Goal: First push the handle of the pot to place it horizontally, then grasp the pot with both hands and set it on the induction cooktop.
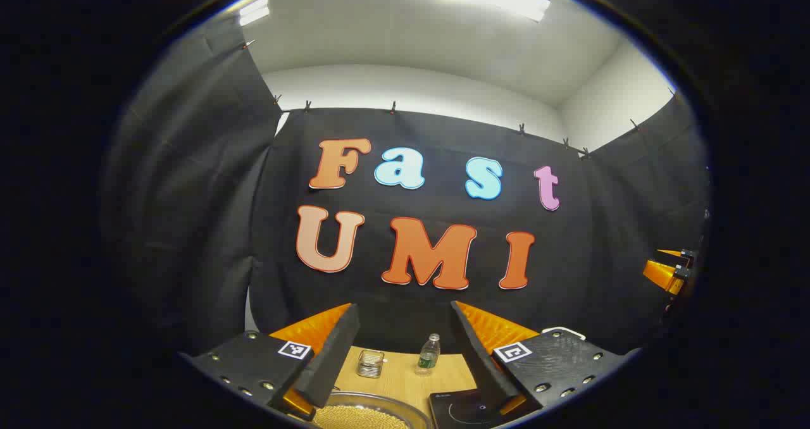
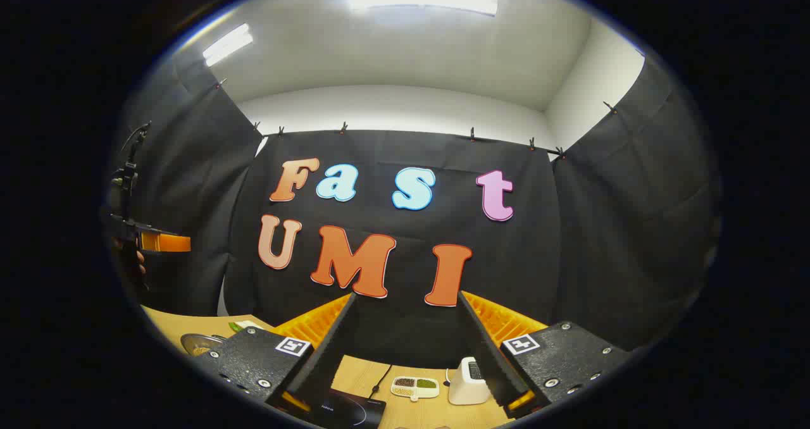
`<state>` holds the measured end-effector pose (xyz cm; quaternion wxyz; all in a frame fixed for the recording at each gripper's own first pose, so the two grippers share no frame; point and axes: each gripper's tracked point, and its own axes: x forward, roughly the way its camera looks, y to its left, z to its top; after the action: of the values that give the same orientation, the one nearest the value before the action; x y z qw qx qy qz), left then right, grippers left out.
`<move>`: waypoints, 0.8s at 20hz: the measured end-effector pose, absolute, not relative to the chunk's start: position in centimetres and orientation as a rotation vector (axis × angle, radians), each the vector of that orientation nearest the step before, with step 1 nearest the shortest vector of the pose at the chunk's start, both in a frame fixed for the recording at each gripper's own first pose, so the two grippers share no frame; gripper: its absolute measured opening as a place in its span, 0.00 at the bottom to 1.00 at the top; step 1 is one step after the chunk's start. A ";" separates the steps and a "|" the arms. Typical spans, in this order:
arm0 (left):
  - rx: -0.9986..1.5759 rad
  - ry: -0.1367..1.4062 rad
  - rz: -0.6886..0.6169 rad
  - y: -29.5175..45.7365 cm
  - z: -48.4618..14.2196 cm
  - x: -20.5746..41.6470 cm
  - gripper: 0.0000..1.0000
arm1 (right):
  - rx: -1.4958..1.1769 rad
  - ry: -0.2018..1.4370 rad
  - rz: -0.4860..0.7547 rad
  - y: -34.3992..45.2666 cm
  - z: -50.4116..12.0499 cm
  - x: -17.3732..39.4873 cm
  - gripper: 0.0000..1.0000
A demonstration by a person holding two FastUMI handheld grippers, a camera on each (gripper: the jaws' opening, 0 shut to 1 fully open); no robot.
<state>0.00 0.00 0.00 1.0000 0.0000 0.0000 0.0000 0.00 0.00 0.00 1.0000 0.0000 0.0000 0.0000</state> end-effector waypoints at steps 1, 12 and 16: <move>0.001 -0.004 -0.006 -0.3 0.0 0.1 0.87 | -0.003 -0.002 0.001 -0.2 -0.1 0.0 0.95; 0.012 -0.031 -0.007 -1.7 0.6 -0.7 0.87 | 0.010 0.004 0.019 -0.3 -0.6 -0.2 0.95; 0.022 -0.014 0.001 -1.2 -0.3 -1.1 0.89 | 0.027 -0.005 0.048 0.4 -0.4 -0.4 0.95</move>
<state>-1.06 -1.23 -0.31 0.9999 0.0110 -0.0071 0.0007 -0.39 0.40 -0.36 0.9996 0.0134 -0.0024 0.0239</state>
